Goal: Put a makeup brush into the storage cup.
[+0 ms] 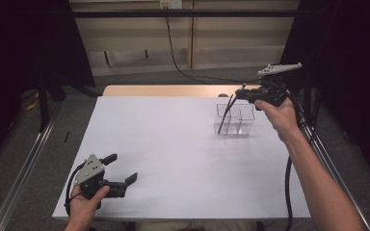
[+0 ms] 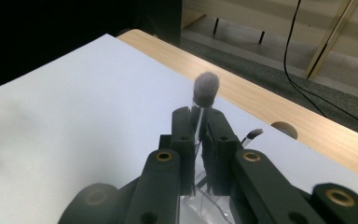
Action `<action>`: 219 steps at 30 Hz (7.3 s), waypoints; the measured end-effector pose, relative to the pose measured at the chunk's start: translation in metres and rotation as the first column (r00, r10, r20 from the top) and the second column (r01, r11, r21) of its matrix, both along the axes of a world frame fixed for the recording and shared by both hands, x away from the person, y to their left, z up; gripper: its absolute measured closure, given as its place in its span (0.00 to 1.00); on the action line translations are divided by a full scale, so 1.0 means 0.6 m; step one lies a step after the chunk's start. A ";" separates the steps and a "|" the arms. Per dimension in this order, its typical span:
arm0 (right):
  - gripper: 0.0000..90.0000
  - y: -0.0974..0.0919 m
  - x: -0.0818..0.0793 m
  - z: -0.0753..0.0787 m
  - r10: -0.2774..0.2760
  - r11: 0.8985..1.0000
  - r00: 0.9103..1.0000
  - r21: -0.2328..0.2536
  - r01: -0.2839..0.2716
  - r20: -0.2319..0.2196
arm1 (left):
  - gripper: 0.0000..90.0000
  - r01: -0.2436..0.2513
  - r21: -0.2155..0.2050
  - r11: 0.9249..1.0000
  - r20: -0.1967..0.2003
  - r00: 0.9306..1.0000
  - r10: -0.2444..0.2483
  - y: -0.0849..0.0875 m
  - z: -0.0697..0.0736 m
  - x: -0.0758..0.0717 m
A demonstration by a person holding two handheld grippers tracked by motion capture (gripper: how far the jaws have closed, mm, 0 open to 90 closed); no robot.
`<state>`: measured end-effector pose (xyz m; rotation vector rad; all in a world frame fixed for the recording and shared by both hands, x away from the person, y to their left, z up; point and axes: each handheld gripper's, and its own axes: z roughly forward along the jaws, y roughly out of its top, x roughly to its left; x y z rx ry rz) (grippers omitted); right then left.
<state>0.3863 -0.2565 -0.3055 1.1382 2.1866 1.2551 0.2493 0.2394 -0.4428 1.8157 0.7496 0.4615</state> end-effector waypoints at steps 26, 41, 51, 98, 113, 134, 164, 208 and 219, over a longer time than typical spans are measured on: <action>0.93 0.014 0.034 -0.041 -0.020 1.000 0.998 -0.012 0.020 -0.064 | 0.03 -0.005 0.010 1.000 -0.009 1.000 0.006 0.001 -0.002 0.004; 0.93 0.011 0.046 -0.066 -0.031 1.000 0.994 -0.005 0.031 -0.100 | 0.03 -0.003 0.010 1.000 -0.007 1.000 0.003 0.001 -0.002 0.004; 0.93 0.014 0.048 -0.079 -0.029 1.000 0.994 -0.003 0.028 -0.109 | 0.03 -0.007 0.009 1.000 -0.009 1.000 0.008 0.002 -0.002 0.004; 0.11 0.002 0.025 -0.109 -0.032 0.993 0.999 0.109 0.035 -0.022 | 0.03 -0.008 0.010 1.000 -0.005 1.000 0.008 0.002 0.000 0.008; 0.01 -0.007 0.016 -0.117 -0.028 0.990 0.999 0.139 0.025 0.022 | 0.03 -0.042 -0.019 0.999 -0.002 0.999 0.042 0.005 -0.001 0.025; 0.03 -0.027 -0.055 -0.127 -0.062 0.986 0.996 0.159 0.052 0.058 | 0.03 -0.095 -0.047 0.994 0.025 0.995 0.097 0.025 0.002 0.019; 0.02 -0.051 -0.165 -0.168 -0.107 0.977 0.986 0.199 0.080 0.131 | 0.03 -0.107 -0.047 0.993 0.028 0.994 0.108 0.031 0.001 0.011; 0.03 -0.116 -0.325 -0.232 -0.254 0.951 0.954 0.220 0.216 0.160 | 0.03 -0.095 -0.041 0.995 0.028 0.995 0.096 0.026 0.004 -0.003; 0.03 -0.117 -0.324 -0.231 -0.263 0.949 0.948 0.227 0.221 0.179 | 0.03 -0.087 -0.042 0.995 0.033 0.996 0.088 0.027 0.005 -0.005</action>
